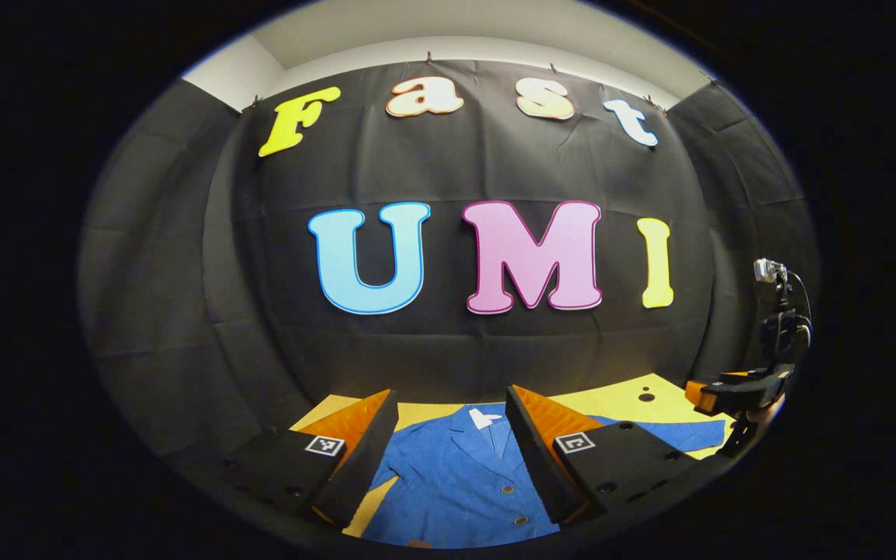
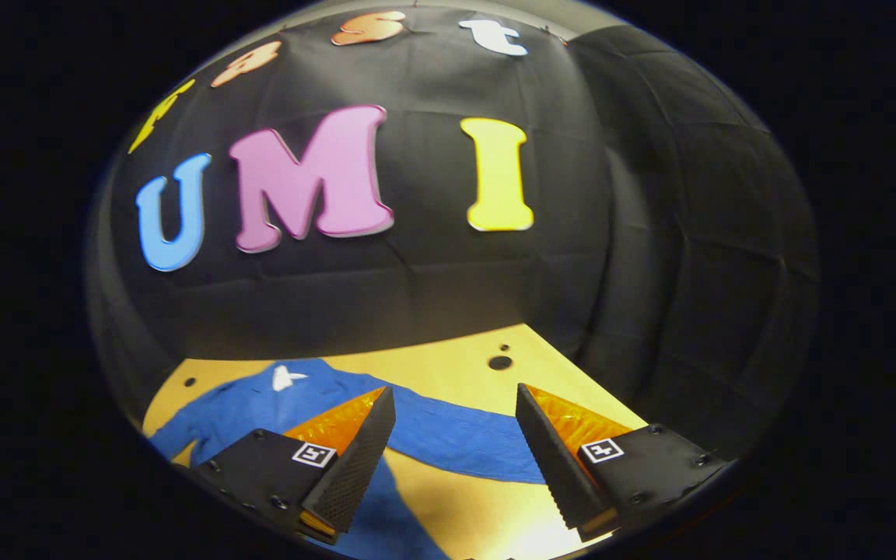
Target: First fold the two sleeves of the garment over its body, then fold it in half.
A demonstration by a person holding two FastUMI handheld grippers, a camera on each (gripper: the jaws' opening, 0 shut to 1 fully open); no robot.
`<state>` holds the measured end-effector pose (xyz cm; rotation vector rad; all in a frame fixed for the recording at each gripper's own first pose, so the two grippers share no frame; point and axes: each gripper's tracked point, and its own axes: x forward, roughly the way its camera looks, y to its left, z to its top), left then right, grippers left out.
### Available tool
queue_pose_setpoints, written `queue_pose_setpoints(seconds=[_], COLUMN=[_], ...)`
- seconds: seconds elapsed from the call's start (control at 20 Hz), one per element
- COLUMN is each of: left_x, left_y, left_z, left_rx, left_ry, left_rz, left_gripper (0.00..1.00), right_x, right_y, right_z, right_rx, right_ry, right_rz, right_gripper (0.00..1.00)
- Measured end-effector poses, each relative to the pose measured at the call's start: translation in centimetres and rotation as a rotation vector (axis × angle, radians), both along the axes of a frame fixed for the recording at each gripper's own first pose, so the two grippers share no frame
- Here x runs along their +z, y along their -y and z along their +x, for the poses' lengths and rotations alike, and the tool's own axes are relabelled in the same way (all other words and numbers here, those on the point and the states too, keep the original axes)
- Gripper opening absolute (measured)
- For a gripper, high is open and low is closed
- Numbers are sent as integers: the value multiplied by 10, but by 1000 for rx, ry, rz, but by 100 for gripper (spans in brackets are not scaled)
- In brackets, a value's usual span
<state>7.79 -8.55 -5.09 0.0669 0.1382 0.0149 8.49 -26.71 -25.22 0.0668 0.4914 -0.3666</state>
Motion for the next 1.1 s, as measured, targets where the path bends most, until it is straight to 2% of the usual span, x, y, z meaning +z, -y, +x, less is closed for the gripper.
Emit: queue_pose_setpoints(seconds=[0.3,0.5,0.6,0.75,0.95,1.0,1.05,1.1], left_x=[-21,-33,-34,-29,-32,-34,-35,-34], left_y=[30,66,79,89,90,89,88,86], left_z=[9,11,12,11,14,12,11,10], left_rx=[-53,-113,-135,-158,-156,-151,-148,-146], left_ry=[-82,-131,-143,-127,-132,-137,-140,-143], left_rz=[82,46,48,63,63,54,44,37], left_gripper=[81,81,82,82,82,82,82,82], right_x=[-83,-132,-162,-177,-196,-190,-193,-192], right_y=[104,148,153,161,163,167,166,165], right_z=[-36,-69,-68,-72,-86,-80,-82,-82], right_rx=[-225,-351,-384,-431,-491,-499,-500,-502], right_ry=[-178,-326,-394,-457,-496,-467,-477,-472], right_rz=[-23,30,62,118,188,172,179,173], right_gripper=[98,99,100,100,100,96,100,99])
